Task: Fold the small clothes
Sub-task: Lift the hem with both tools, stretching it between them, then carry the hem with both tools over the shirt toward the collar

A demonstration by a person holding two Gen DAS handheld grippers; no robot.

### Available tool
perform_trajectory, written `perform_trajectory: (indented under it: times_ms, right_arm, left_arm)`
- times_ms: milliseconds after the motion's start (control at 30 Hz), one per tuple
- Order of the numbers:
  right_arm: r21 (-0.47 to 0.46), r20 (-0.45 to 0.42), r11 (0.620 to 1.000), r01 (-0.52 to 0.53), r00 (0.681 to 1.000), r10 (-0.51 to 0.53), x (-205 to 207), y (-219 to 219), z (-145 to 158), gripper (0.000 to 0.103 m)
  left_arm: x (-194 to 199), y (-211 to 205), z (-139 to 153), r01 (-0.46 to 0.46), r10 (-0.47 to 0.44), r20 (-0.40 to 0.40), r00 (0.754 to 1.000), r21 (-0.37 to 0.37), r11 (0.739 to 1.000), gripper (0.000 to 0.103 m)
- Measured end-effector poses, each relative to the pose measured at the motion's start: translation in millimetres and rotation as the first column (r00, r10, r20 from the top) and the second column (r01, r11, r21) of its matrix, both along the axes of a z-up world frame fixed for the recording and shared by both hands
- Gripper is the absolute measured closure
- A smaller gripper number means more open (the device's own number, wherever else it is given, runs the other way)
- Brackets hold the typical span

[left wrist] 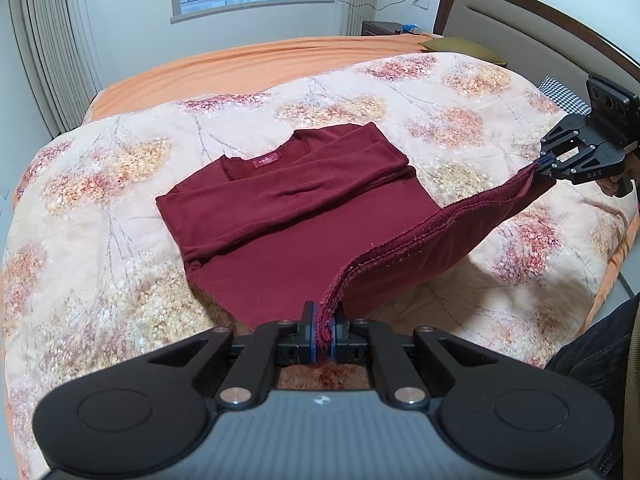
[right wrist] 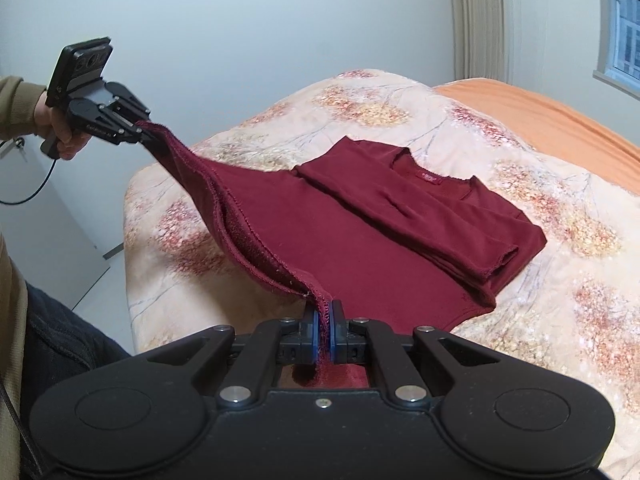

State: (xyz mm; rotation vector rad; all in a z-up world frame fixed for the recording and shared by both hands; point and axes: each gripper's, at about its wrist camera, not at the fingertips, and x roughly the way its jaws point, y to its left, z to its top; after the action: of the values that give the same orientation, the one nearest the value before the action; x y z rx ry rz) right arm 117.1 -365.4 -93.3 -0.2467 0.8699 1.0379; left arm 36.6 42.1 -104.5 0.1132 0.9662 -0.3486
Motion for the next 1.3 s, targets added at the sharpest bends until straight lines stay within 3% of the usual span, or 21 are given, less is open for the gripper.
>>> perform_trajectory:
  times_ms: [433,667,967,1300]
  right_arm:
    - [-0.087,-0.026,0.989,0.120,0.992,-0.123,-2.0,36.7,-1.5,0.099]
    - [-0.162,-0.041,0.963,0.214,0.974,-0.223,-2.4,69.0,-0.8,0.099]
    - [-0.254,-0.052,0.937,0.241,0.964,-0.262,9.7,102.3,-11.9,0.099]
    - [-0.245,-0.001,0.938,0.246,0.967,-0.254,72.3,98.9,-11.4,0.099]
  left_arm:
    - [23.7,46.9,-31.5,0.072,-0.074,-0.012,0.997,-0.098,0.993,0.097]
    - [42.8,80.0,-59.2,0.110,-0.115,-0.017,0.993,-0.186,0.976,0.097]
    - [66.4,113.5,-100.1,0.103,-0.126,-0.065,0.990,-0.287,0.952,0.097]
    - [141.2,124.3,-90.5,0.075,-0.087,-0.025,0.996,-0.307,0.949,0.097]
